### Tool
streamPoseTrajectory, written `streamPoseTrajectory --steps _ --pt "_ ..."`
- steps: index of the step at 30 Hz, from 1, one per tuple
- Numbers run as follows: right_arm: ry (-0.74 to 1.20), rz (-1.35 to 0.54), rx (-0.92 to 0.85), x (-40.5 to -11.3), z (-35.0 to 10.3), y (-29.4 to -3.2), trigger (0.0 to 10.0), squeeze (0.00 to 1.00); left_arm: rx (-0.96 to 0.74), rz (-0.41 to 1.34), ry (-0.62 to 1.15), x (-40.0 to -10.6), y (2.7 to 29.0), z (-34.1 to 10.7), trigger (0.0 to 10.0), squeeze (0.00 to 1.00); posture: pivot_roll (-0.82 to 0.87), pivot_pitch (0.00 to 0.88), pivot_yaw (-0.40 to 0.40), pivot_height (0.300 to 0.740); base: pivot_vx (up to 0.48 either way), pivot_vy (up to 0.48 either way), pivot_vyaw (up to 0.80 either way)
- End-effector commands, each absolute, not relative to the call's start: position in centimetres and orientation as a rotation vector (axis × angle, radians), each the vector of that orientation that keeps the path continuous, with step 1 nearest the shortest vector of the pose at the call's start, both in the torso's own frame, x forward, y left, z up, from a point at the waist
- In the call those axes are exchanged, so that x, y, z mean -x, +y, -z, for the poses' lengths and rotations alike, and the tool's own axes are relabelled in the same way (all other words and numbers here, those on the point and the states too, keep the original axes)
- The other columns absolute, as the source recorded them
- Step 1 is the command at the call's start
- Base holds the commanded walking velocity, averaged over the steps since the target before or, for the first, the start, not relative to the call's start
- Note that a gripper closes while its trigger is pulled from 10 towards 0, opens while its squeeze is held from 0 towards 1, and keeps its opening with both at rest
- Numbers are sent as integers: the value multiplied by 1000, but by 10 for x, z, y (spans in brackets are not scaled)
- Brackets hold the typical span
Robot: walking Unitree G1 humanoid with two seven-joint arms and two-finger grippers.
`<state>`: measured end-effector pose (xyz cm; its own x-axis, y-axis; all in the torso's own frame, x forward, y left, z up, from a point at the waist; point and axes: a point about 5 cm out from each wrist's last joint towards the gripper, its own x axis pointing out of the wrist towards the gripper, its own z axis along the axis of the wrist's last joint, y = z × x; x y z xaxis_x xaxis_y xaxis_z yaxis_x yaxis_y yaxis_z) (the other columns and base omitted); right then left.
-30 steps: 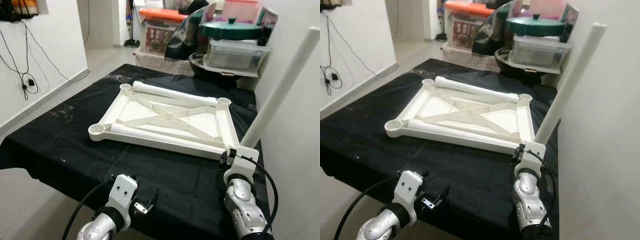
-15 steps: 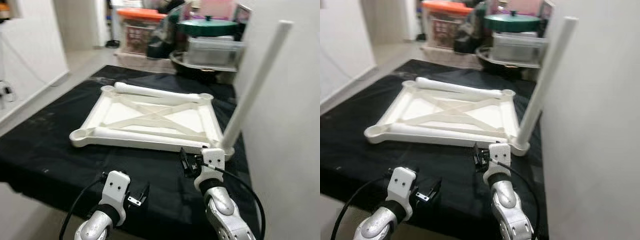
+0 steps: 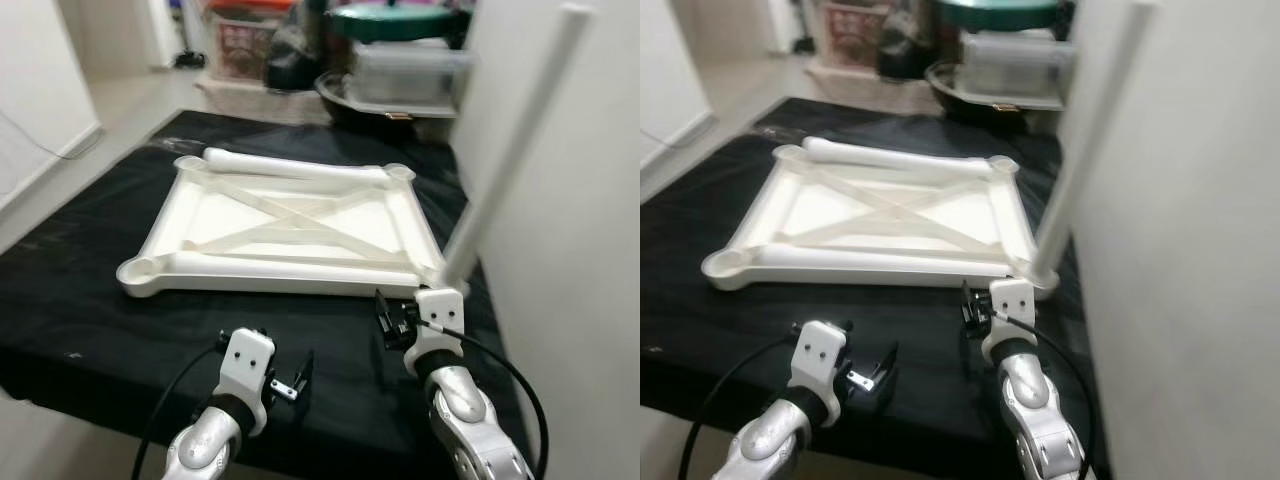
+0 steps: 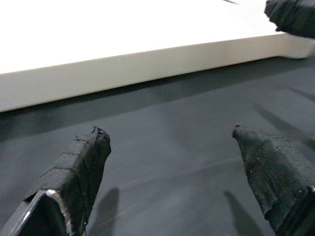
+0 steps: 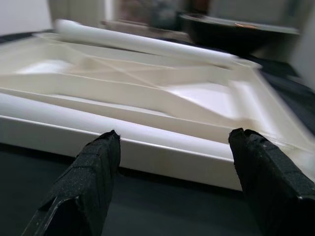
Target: Building children table
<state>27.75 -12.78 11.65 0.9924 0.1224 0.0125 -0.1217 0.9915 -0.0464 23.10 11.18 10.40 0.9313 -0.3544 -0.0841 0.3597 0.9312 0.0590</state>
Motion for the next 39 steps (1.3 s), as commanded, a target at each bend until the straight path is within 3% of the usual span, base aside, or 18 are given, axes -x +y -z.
streamPoseTrajectory --steps 1,13,39 --pt "2 -128 64 -275 -115 -126 10000 0 -89 358 97 -229 114 -99 10000 0 200 0 -86 740 0 480 0" --pt "5 -139 62 -274 -115 -125 10000 0 -148 313 46 -233 117 -107 10000 0 199 0 -83 740 82 443 0" --pt "-18 -141 12 -275 -123 -125 10000 0 -139 237 -105 -249 112 -153 10000 0 202 0 -85 740 142 0 0"
